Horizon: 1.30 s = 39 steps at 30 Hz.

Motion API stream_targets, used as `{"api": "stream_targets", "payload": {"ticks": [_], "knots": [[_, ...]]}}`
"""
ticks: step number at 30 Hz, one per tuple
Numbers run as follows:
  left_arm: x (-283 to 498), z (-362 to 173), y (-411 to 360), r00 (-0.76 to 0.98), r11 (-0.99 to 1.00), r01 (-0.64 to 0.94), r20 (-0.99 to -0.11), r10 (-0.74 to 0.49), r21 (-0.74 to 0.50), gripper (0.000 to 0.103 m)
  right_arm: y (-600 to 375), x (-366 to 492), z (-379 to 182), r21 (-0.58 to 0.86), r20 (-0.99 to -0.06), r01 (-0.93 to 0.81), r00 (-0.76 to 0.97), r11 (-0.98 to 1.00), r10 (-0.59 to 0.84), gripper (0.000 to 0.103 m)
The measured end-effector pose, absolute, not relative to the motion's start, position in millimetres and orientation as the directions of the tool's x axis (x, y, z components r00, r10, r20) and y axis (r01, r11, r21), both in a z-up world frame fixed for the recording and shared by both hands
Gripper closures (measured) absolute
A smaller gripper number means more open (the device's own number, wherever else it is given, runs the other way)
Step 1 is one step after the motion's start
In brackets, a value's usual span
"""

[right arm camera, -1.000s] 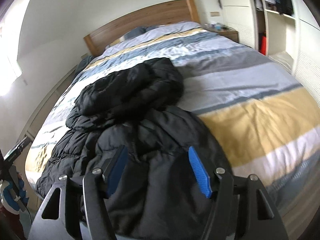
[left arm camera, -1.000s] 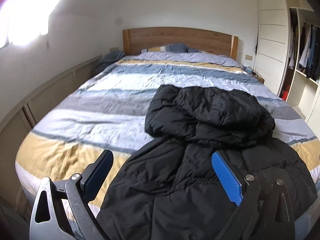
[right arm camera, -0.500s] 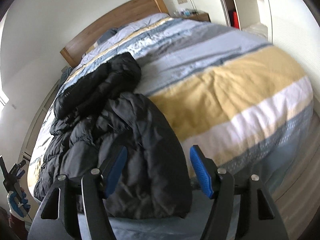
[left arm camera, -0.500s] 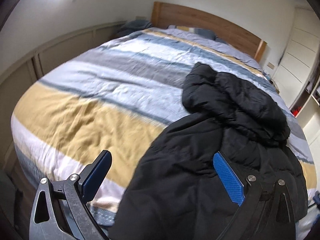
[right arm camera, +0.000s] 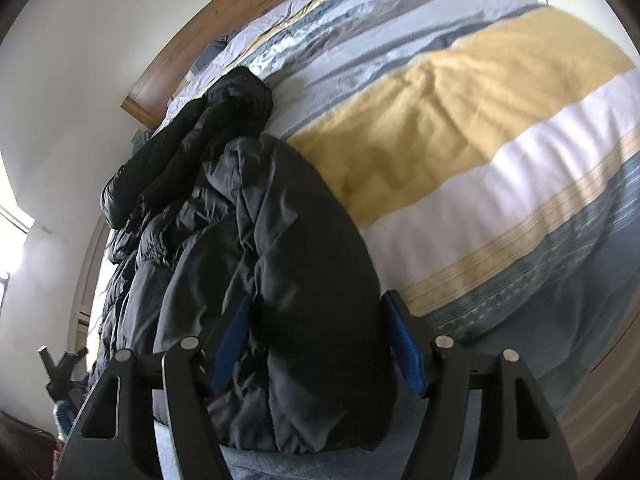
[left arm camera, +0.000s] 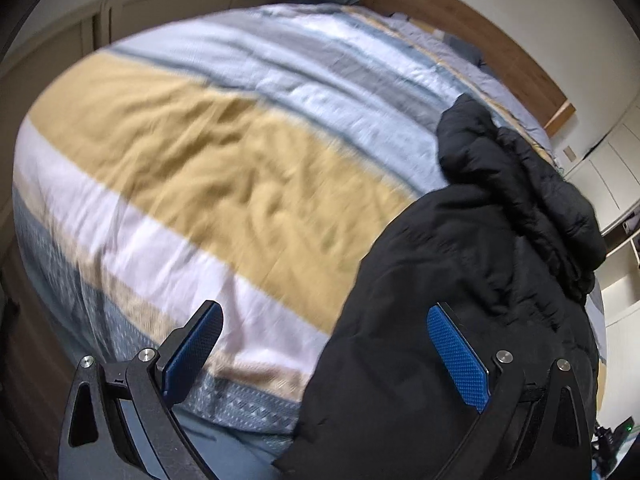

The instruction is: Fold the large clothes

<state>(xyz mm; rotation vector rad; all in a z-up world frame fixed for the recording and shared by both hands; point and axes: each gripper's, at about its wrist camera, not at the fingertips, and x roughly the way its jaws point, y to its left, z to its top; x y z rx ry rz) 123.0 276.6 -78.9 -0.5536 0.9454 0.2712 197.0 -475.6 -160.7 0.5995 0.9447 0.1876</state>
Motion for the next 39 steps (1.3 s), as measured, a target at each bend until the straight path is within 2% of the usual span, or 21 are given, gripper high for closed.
{"api": "stream_targets", "payload": {"ticks": [7,17,24,27,31,34,39], "knots": [[109.9,-111.8,282.1,0.551,0.781,-0.443,-0.821,-0.151,-0.44,0.002,-474.8,201.2,-175.6,0.621,-0.678,0.091,0.56,0.778,0.476,0.035],[101.2,-116.3,260.3,0.575,0.724,-0.294,-0.721,-0.386,-0.623,0.003,-469.2,204.0,-185.8,0.694,-0.634,0.059,0.523,0.718,0.57,0.033],[102.4,-110.6,242.4,0.579,0.71,-0.234,-0.682,-0.448,-0.665,0.003,-460.4,203.1,-180.6,0.733,-0.586,-0.005,0.503,0.68,0.635,0.033],[101.9,-107.7,235.4,0.571,0.713,-0.21,-0.676,-0.466,-0.669,0.009,-458.2,201.9,-180.9,0.751,-0.563,-0.025,0.497,0.66,0.66,0.035],[101.2,-105.8,229.5,0.563,0.71,-0.191,-0.668,-0.486,-0.678,0.021,-459.5,198.9,-182.2,0.773,-0.534,-0.038,0.5,0.633,0.682,0.036],[101.4,-106.6,226.7,0.558,0.705,-0.184,-0.663,-0.498,-0.685,0.022,-461.6,197.5,-184.1,0.795,-0.508,-0.045,0.497,0.606,0.704,0.036],[101.9,-114.4,230.4,0.551,0.684,-0.207,-0.661,-0.509,-0.7,0.022,-472.3,189.8,-189.4,0.798,-0.516,-0.017,0.497,0.602,0.698,0.036]]}}
